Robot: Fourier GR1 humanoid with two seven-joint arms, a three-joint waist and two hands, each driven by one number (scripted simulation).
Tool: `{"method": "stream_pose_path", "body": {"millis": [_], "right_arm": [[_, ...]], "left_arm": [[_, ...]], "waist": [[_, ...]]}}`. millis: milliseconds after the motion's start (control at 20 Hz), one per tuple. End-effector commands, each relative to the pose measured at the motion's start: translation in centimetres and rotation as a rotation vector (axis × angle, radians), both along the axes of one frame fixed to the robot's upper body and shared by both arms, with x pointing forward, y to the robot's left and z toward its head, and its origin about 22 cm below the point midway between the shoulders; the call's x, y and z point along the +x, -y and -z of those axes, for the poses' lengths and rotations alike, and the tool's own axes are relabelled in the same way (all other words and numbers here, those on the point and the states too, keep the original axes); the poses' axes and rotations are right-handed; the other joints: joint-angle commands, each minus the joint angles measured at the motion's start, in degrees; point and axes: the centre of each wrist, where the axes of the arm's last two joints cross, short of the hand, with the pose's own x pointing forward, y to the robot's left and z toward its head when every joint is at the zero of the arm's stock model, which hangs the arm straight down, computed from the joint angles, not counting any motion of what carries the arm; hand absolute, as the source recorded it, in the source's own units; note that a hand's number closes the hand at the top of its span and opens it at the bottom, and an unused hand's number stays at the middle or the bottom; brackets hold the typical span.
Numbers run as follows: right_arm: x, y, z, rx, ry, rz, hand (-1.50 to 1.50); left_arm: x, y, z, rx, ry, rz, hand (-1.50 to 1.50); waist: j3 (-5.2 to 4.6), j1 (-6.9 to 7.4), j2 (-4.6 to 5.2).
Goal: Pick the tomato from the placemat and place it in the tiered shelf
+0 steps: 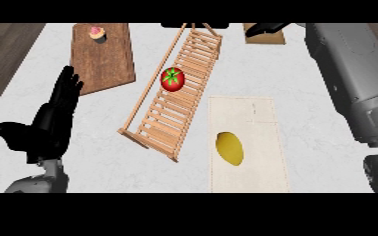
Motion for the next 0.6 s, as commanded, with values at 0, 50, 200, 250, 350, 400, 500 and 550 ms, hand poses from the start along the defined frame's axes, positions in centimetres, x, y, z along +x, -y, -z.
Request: {"method": "stream_pose_path", "body": {"millis": [0, 50, 200, 250, 350, 400, 500, 550], "right_arm": [[0.2, 4.5, -1.7, 0.020, -0.008, 0.013, -1.50], [0.1, 5.8, -2.6, 0.000, -0.010, 0.014, -1.50], [-0.8, 9.9, -1.3, 0.020, -0.023, -0.002, -1.50], [-0.9, 10.1, -0.6, 0.004, -0.019, -0.019, -1.50], [-0.4, 9.3, -2.6, 0.012, 0.000, -0.027, -1.50], [-1.0, 11.1, -1.4, 0.013, 0.007, -0.018, -1.50], [-0.7, 10.7, -3.8, 0.019, -0.010, -0.040, -1.50], [-1.8, 13.5, -1.6, 0.023, 0.004, -0.049, -1.50]], "left_arm": [[2.0, -0.5, -2.3, 0.007, 0.033, 0.014, 0.00], [1.4, -0.1, -1.0, -0.006, 0.010, 0.003, 0.00], [0.9, 1.0, -1.4, -0.002, 0.031, 0.030, 0.00], [0.8, 0.9, -1.1, 0.003, 0.004, 0.018, 0.00], [2.0, 1.3, -1.9, 0.013, 0.016, 0.029, 0.00], [0.7, 1.8, -1.8, 0.000, 0.024, 0.036, 0.00], [1.2, 0.8, -1.4, 0.005, 0.003, 0.043, 0.00], [1.7, 1.1, -1.0, 0.002, 0.018, 0.025, 0.00]], "waist": [[0.04, 1.07, 0.69], [0.03, 0.91, 0.52], [0.11, 1.78, 0.96], [0.09, 1.21, 0.64], [0.09, 1.59, 0.84], [0.13, 2.30, 0.98], [0.08, 2.41, 1.01], [0.13, 2.06, 1.30]]}}
